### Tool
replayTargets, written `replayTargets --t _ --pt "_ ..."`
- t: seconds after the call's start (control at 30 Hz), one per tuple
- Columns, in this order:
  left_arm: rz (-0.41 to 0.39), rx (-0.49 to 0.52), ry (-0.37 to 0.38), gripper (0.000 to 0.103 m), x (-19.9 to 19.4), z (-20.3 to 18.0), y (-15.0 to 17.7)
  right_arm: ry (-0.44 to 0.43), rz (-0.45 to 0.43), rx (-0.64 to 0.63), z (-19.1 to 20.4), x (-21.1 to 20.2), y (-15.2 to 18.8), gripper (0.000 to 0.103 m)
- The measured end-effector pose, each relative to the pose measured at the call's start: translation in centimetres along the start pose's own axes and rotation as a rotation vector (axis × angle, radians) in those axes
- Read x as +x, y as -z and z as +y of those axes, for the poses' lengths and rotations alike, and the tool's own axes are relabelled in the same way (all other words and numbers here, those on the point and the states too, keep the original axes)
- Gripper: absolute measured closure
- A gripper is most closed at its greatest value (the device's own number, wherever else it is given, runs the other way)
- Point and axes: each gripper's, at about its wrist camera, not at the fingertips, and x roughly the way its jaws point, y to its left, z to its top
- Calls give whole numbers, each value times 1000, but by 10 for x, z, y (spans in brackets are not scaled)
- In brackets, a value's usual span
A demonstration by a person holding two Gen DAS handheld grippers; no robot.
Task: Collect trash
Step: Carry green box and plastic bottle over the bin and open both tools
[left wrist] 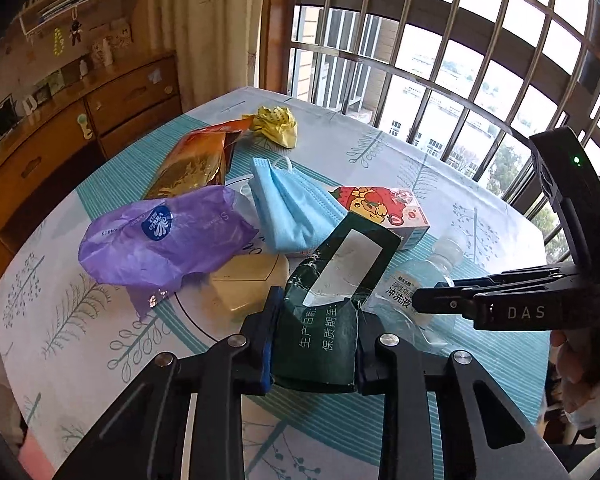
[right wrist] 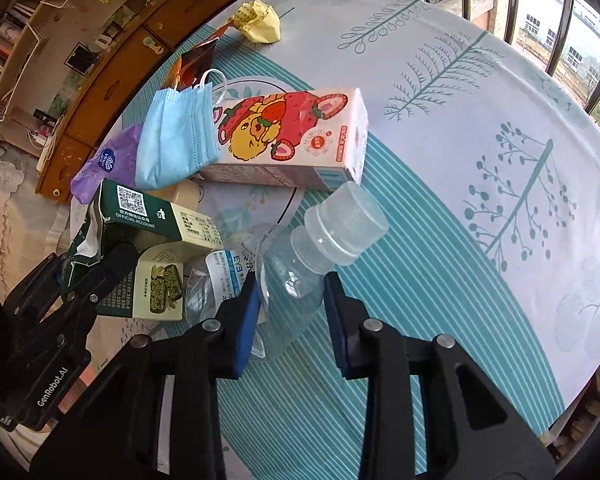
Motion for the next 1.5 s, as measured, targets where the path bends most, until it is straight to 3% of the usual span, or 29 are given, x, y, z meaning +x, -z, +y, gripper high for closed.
replayTargets --t 0.47,0.97,1.2,1.5 --pt "-34 -161 -126 75 -74 -76 21 -26 2 -184 -36 -73 21 75" --pt "-65 -481 -368 75 -138 -245 83 -164 25 -494 -127 -178 78 75" --pt "-19 -588 -425 75 -141 -335 124 -176 71 -621 -175 -202 116 75" --pt "154 -600 -435 75 -113 -403 175 -155 204 -657 -227 -186 179 75"
